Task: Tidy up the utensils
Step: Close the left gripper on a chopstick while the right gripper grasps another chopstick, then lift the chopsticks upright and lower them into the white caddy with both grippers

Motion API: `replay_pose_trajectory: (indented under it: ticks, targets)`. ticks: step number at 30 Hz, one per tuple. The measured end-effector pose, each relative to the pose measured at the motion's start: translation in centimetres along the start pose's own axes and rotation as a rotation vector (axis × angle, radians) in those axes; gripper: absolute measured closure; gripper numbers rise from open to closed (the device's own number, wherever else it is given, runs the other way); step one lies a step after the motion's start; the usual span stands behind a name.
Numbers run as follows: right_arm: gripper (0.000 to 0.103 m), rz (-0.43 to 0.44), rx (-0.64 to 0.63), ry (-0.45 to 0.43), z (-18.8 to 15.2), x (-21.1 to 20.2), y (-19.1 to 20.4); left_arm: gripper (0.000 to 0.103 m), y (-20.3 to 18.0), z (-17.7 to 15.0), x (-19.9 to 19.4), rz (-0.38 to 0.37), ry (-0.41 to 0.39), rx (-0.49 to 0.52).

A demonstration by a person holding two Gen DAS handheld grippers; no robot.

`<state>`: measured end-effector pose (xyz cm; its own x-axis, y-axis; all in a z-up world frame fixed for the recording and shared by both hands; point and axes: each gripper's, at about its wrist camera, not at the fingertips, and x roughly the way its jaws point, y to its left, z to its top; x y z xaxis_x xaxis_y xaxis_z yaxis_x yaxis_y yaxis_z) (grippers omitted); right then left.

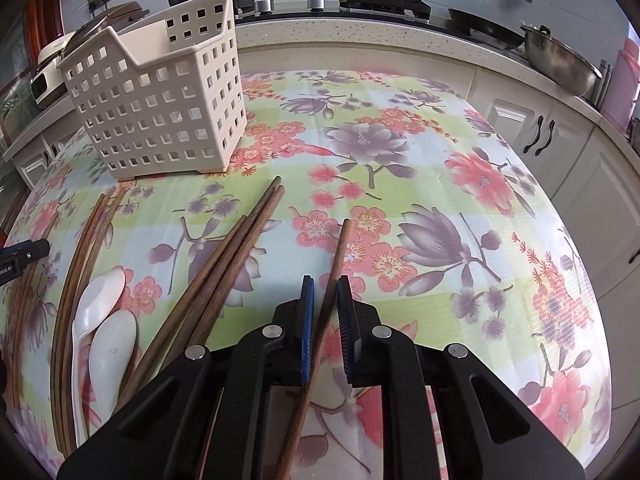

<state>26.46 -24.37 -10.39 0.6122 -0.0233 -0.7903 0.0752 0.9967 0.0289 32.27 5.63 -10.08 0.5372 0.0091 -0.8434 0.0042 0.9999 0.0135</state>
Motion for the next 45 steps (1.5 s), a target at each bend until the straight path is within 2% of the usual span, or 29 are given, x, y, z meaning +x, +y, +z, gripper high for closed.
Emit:
replay_pose_trajectory:
  ticks: [5,8,11,17,25,31,39,45]
  targets:
    - [0.092,0.007,-0.025,0.0,0.3,0.2,0.3,0.097,-0.8,0.0,-0.1,-0.007,-0.006,0.04]
    - [0.093,0.027,-0.028,0.003,0.4,0.2,0.2,0.097,-0.8,0.0,-0.1,-0.013,-0.007,0.048]
    - [0.093,0.087,0.013,0.0,0.4,0.0,-0.6,0.097,-0.7,-0.1,-0.2,-0.025,-0.006,0.044]
    - [0.094,0.129,0.038,-0.089,0.5,-3.1,-1.6,0.097,-1.3,-0.2,-2.4,-0.049,-0.058,0.043]
    - [0.094,0.141,0.029,-0.189,1.2,-7.5,-1.8,0.097,-2.4,-0.2,-7.3,-0.092,-0.171,0.038]
    - [0.094,0.143,-0.014,-0.309,1.5,-12.1,-0.7,0.097,-3.0,-0.9,-12.6,-0.105,-0.284,0.048]
    - [0.094,0.144,-0.053,-0.414,1.0,-16.4,0.3,0.097,-3.7,-3.0,-18.1,-0.103,-0.418,0.053]
    - [0.094,0.141,-0.069,-0.471,0.6,-18.9,0.5,0.097,-4.4,-4.7,-21.1,-0.061,-0.531,0.047]
